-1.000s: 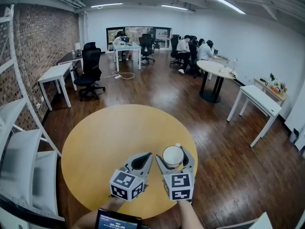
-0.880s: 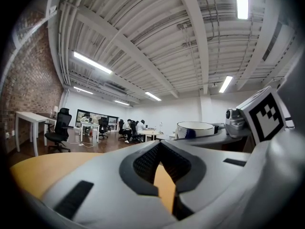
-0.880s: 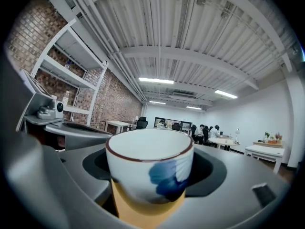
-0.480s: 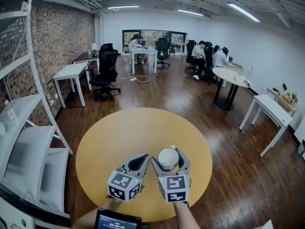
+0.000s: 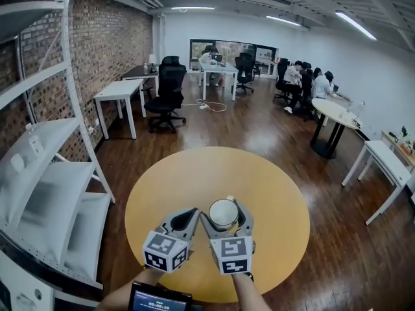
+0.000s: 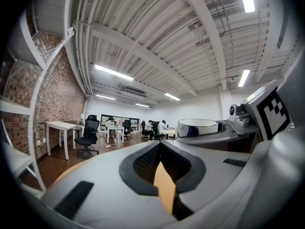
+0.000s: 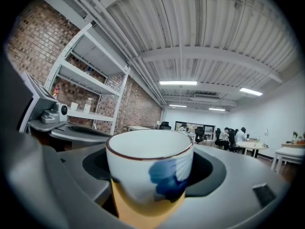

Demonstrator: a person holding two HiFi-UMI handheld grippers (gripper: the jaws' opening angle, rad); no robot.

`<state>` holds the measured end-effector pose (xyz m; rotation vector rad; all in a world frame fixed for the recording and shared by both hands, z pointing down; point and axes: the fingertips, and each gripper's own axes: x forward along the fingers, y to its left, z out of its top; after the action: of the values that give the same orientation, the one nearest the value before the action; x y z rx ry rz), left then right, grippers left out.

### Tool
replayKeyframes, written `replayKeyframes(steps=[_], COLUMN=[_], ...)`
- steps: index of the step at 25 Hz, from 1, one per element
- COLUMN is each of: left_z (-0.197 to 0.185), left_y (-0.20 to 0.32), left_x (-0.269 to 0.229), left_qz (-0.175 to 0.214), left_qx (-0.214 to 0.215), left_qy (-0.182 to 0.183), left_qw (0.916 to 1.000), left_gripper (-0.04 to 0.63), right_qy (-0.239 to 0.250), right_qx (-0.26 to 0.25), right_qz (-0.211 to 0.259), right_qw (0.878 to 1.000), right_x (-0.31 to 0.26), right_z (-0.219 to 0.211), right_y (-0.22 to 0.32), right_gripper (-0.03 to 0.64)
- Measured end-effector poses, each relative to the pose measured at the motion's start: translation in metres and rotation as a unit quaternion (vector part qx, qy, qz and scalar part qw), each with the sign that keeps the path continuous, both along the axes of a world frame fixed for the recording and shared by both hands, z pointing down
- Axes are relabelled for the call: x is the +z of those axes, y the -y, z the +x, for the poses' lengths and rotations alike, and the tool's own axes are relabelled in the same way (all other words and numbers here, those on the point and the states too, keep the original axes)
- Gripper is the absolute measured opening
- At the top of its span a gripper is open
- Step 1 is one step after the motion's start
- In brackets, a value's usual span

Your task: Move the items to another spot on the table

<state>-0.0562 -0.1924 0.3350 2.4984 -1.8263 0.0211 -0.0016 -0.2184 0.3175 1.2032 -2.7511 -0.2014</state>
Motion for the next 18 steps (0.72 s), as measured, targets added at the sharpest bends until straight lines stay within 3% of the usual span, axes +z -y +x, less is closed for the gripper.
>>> replayKeyframes(steps=[18], left_z=[-0.155], left_y=[-0.053], left_x=[0.024], left_qz=[-0.014], left_qx=[-0.105], left_qy=[0.0], left_qw=[0.9944], left_gripper=[0.006], right_qy=[-0.008], right_qx=[-0.086], right_qz=[-0.008], right_qw=[0.996], right_x=[0.025], right_z=[-0.157], right_y=[-0.035], right_gripper=[0.413])
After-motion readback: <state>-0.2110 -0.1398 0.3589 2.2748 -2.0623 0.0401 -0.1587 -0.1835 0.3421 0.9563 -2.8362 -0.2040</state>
